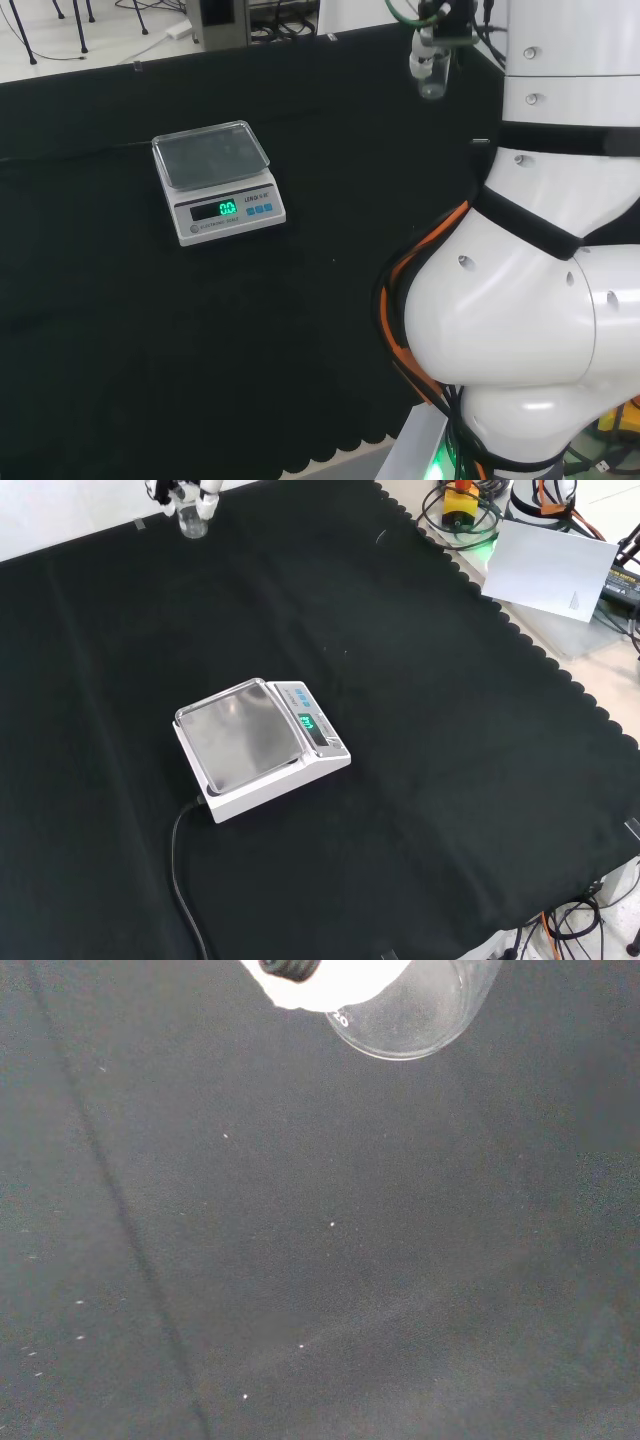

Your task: Put the beaker on the electronic balance.

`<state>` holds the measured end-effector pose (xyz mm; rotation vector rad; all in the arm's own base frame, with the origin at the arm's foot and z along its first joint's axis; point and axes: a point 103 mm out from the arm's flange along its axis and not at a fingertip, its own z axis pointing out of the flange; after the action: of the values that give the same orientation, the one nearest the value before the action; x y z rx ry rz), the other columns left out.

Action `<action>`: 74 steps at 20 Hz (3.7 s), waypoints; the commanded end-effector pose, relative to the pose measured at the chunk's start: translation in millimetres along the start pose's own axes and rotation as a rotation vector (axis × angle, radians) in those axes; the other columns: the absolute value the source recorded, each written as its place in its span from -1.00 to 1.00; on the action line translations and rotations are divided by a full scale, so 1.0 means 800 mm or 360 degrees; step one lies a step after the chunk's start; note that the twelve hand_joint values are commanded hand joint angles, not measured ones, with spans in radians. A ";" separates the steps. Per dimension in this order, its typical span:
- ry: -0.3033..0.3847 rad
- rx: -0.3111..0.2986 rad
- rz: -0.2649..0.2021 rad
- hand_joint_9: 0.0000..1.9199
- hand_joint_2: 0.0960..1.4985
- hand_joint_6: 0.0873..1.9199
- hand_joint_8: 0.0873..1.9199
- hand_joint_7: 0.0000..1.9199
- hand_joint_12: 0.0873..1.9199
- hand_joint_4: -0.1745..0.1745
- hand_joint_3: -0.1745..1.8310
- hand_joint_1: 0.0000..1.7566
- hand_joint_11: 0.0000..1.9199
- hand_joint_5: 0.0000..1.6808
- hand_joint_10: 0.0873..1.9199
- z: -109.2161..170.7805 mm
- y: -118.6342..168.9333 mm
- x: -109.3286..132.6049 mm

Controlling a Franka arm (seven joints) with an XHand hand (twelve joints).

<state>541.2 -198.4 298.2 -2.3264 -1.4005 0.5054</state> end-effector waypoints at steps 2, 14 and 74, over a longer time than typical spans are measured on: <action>-0.0064 -0.0051 -0.0102 0.15 0.45 -0.10 -0.01 -0.05 -0.44 -1.00 -1.00 0.73 0.28 0.20 0.23 -0.042 -0.056 0.003; -0.0114 -0.0152 -0.0232 0.18 0.44 -0.14 -0.06 -0.02 -0.33 -1.00 -1.00 0.73 0.26 0.23 0.12 -0.048 -0.096 0.036; -0.0355 0.0150 -0.1130 0.23 0.42 -0.18 -0.11 0.01 -0.26 -1.00 -1.00 0.73 0.23 0.25 0.02 0.088 -0.085 0.415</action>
<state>601.4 139.1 240.6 -1.5705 -2.1226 0.5986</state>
